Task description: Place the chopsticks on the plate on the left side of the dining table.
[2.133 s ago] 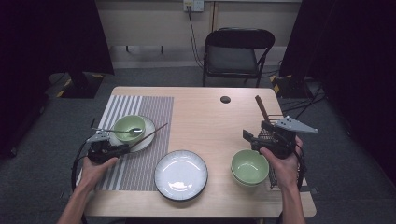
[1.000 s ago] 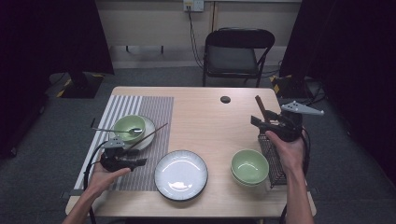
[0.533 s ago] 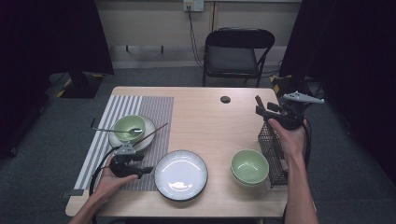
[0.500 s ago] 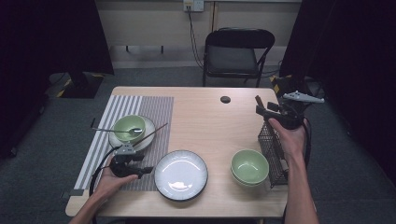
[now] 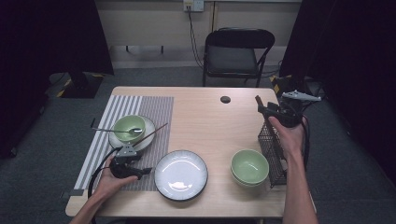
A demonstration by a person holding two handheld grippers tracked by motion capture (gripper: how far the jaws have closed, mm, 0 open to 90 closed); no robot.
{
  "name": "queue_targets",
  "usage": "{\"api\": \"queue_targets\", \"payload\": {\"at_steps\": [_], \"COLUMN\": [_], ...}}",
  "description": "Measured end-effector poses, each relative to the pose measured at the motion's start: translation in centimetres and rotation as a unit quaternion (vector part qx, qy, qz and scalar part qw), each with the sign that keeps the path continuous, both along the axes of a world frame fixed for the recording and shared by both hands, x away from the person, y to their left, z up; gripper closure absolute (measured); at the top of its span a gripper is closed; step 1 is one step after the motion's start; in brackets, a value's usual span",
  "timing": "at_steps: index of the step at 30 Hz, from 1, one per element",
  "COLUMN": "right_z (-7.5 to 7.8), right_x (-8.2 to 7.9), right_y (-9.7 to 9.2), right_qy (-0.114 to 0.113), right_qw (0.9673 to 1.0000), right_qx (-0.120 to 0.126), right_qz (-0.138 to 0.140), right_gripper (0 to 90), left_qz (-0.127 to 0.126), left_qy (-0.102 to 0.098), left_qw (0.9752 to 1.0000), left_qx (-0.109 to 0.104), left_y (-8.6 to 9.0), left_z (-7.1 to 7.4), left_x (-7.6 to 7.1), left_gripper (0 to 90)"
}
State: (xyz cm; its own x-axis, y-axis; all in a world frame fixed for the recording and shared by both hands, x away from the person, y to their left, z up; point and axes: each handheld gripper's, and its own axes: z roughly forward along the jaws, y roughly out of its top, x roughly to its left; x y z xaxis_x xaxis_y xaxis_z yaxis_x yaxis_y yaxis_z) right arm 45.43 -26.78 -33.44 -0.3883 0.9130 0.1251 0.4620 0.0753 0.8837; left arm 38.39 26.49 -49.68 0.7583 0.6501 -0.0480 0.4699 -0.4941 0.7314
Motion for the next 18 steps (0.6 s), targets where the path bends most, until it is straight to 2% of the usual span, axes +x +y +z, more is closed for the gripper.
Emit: {"api": "queue_targets", "payload": {"at_steps": [1, 2, 3, 8, 13, 16, 18], "right_z": [-0.1, -0.1, -0.2, -0.4, -0.7, -1.0, -1.2], "right_x": [0.1, 0.1, 0.2, 0.3, 0.4, 0.6, 0.7], "right_y": [0.0, 0.0, 0.0, 0.2, 0.3, 0.3, 0.2], "right_qy": [0.001, 0.002, 0.002, 0.007, 0.008, 0.015, 0.018], "right_qw": [1.0, 1.0, 1.0, 0.9999, 0.9998, 0.9992, 0.9991], "right_qx": [0.0, 0.0, 0.0, -0.009, -0.008, -0.025, -0.022], "right_qz": [0.0, -0.001, -0.002, -0.011, -0.015, -0.029, -0.031], "right_gripper": [54.0, 54.1, 54.2, 52.9, 53.8, 53.6, 54.0], "left_qz": [0.004, 0.009, 0.011, 0.011, 0.011, 0.011, 0.011], "left_qy": [-0.011, -0.025, -0.027, -0.026, -0.026, -0.026, -0.025], "left_qw": [0.9999, 0.9996, 0.9995, 0.9995, 0.9995, 0.9995, 0.9996], "left_qx": [-0.001, 0.01, 0.011, 0.01, 0.01, 0.01, 0.01], "left_y": [0.1, 0.0, 0.0, 0.0, 0.0, 0.0, 0.0], "left_z": [-0.2, -0.4, -0.4, -0.4, -0.4, -0.4, -0.4], "left_x": [-0.1, -0.3, -0.4, -0.4, -0.4, -0.4, -0.4], "left_gripper": [24.1, 22.7, 20.9, 20.6, 20.6, 20.6, 20.6]}}
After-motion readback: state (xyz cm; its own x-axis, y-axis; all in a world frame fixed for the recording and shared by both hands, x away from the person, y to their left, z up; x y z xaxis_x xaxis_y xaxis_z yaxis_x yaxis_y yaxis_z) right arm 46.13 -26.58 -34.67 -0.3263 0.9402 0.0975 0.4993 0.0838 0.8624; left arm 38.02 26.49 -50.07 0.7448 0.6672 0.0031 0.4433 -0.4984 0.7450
